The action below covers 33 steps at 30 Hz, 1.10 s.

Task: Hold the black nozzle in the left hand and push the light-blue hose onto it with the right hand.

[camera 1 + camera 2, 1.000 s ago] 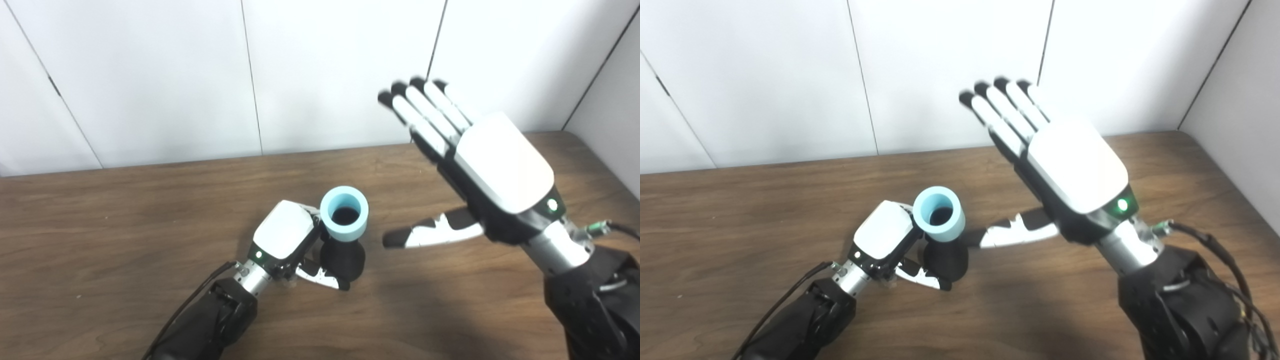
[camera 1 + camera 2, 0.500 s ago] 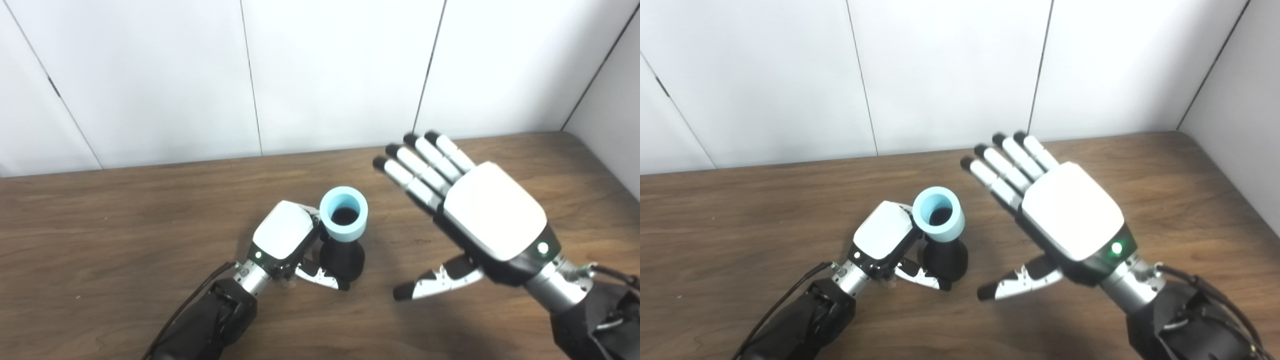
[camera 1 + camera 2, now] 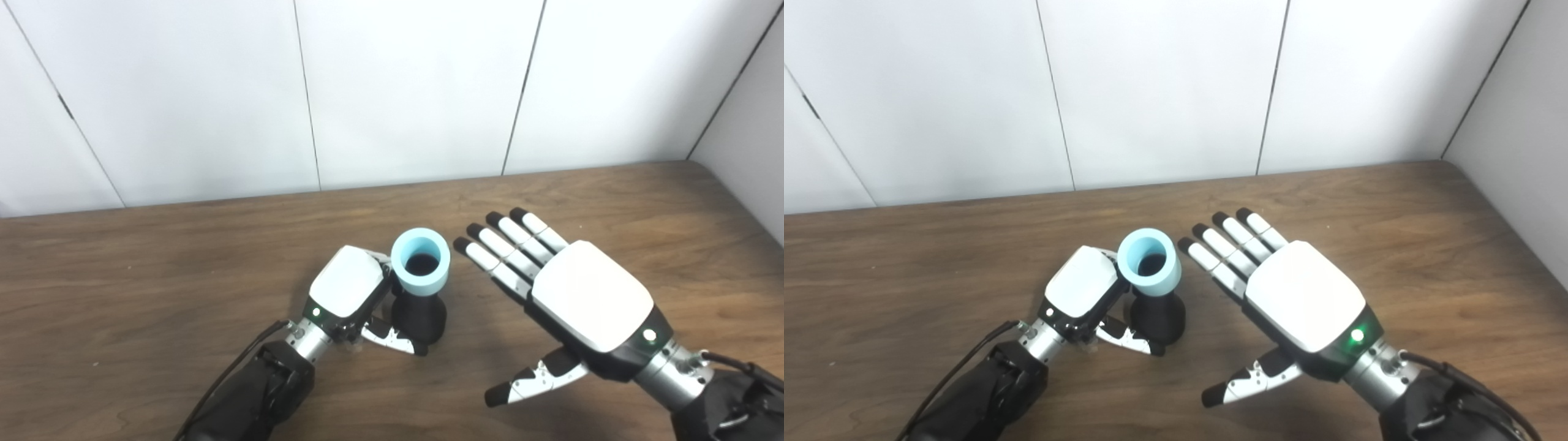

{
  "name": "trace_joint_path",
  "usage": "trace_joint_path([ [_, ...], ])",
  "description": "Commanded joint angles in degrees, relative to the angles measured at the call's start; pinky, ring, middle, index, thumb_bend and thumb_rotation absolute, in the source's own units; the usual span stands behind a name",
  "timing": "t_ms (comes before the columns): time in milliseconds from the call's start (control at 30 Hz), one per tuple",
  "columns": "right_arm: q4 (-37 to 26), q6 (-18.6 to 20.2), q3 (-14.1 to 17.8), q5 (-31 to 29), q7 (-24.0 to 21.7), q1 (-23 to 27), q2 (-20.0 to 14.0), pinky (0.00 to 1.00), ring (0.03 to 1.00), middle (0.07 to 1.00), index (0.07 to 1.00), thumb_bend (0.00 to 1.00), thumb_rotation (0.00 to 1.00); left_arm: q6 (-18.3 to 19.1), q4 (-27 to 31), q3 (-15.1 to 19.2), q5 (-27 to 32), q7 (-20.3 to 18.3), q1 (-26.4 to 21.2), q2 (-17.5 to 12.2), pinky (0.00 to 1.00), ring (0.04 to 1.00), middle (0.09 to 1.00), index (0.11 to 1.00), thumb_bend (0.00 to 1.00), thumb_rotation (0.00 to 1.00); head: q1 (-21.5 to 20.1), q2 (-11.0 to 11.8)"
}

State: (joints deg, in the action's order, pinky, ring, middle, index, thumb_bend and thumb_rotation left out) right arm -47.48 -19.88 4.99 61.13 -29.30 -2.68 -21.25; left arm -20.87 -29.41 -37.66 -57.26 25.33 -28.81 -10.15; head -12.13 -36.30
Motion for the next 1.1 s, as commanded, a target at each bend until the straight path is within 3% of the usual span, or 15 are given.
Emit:
trace_joint_path([
  [0, -2.1, -1.07, 0.22, 0.4, 2.17, 3.45, -0.28, 1.0, 1.0, 1.0, 0.994, 0.78, 1.0, -0.21, -11.04, -4.9, -0.46, -0.7, 13.68, 0.6, 0.31, 0.348, 0.409, 0.524, 0.51, 0.0, 0.07, -0.09],
  [333, -0.14, -0.45, 1.74, -0.75, 5.51, 2.5, 0.67, 1.0, 1.0, 1.0, 1.0, 0.79, 1.0, -0.11, -11.31, -5.02, -0.73, -0.38, 13.52, 0.69, 0.33, 0.371, 0.418, 0.528, 0.51, 0.0, 0.04, 0.08],
  [733, 2.03, -2.99, 2.02, 1.12, 11.8, 1.82, 0.69, 1.0, 1.0, 1.0, 1.0, 0.78, 1.0, -0.26, -11.41, -5.11, -0.8, -0.34, 13.48, 0.63, 0.31, 0.353, 0.411, 0.526, 0.51, 0.0, 0.13, -0.06],
  [1067, -0.18, -2.88, -0.83, 4.55, 9.51, 4.39, 1.67, 1.0, 1.0, 1.0, 1.0, 0.8, 1.0, -0.3, -11.06, -5.04, -0.62, -0.26, 13.72, 0.75, 0.32, 0.354, 0.412, 0.527, 0.51, 0.0, 0.19, -0.19],
])
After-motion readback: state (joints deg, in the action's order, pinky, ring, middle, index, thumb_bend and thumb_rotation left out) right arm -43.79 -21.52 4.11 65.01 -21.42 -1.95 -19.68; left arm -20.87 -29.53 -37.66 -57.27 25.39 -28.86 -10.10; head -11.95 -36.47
